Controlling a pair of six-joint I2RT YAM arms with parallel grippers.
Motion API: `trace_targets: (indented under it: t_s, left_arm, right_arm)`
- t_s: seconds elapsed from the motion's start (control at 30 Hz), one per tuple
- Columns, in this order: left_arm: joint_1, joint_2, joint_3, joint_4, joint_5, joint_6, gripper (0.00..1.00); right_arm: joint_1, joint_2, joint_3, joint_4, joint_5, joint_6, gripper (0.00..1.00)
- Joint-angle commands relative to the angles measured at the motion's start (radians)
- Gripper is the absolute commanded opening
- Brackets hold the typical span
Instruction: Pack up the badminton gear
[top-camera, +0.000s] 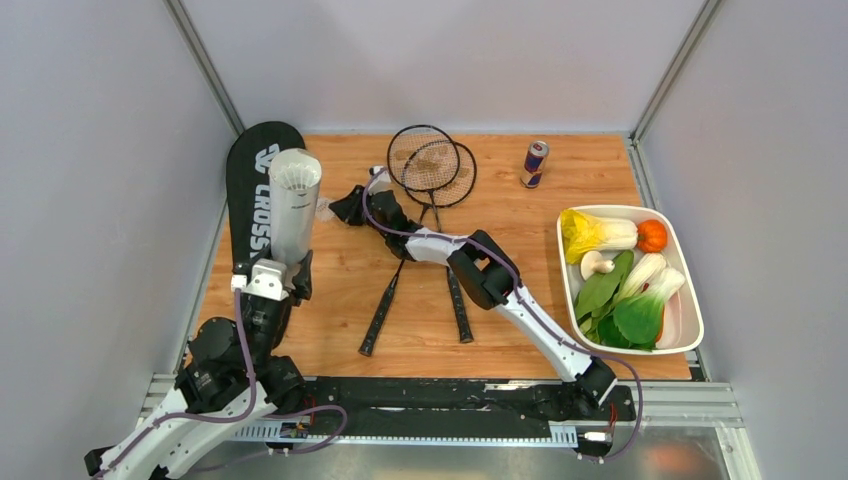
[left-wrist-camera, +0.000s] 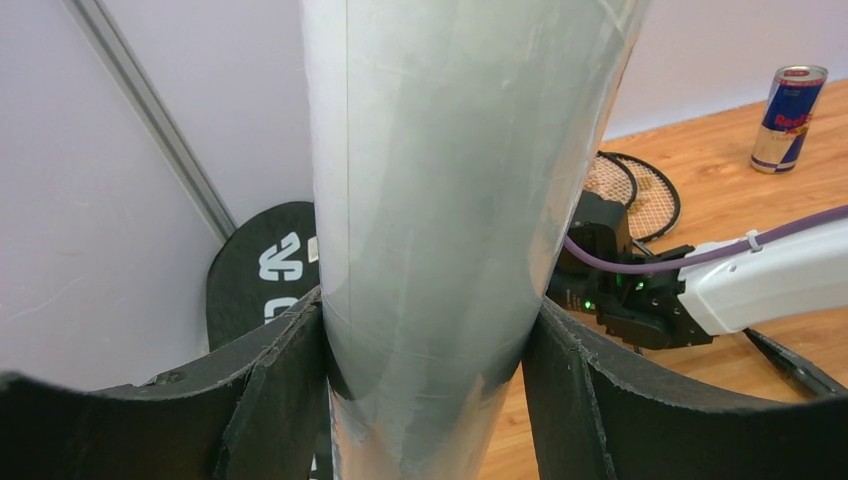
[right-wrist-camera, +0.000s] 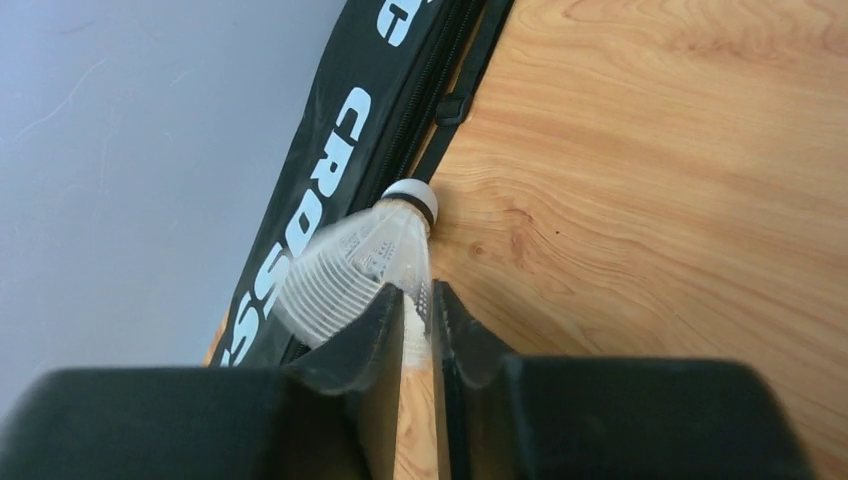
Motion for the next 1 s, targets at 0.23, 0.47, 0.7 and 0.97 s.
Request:
trace_targets:
  t_s: [0.23,0.47,0.7,0.97]
  left_arm:
    - [0.005,0.028,0.006,0.063,0.015,0.0,0.58]
    - [0.006,0.054,-0.004,0.091,0.003,0.033,0.58]
    - [0.005,0.142,0.039,0.023,0.05,-0.005,0.58]
    - [0.005,0.22,0.083,-0.045,0.184,-0.018,0.58]
  right_arm:
    - [-0.05,-0.189,-0.259,0.146,-0.045,0.0,0.0]
    - [-0.125,-0.475,-0.528,0.104,-0.206,-0.058,0.0]
    - [-0.245,-0.794,-0.816,-0.012,-0.434,-0.058,0.0]
    - [-0.445,-1.214,-0.997,-0.431,-0.47,-0.209,0.0]
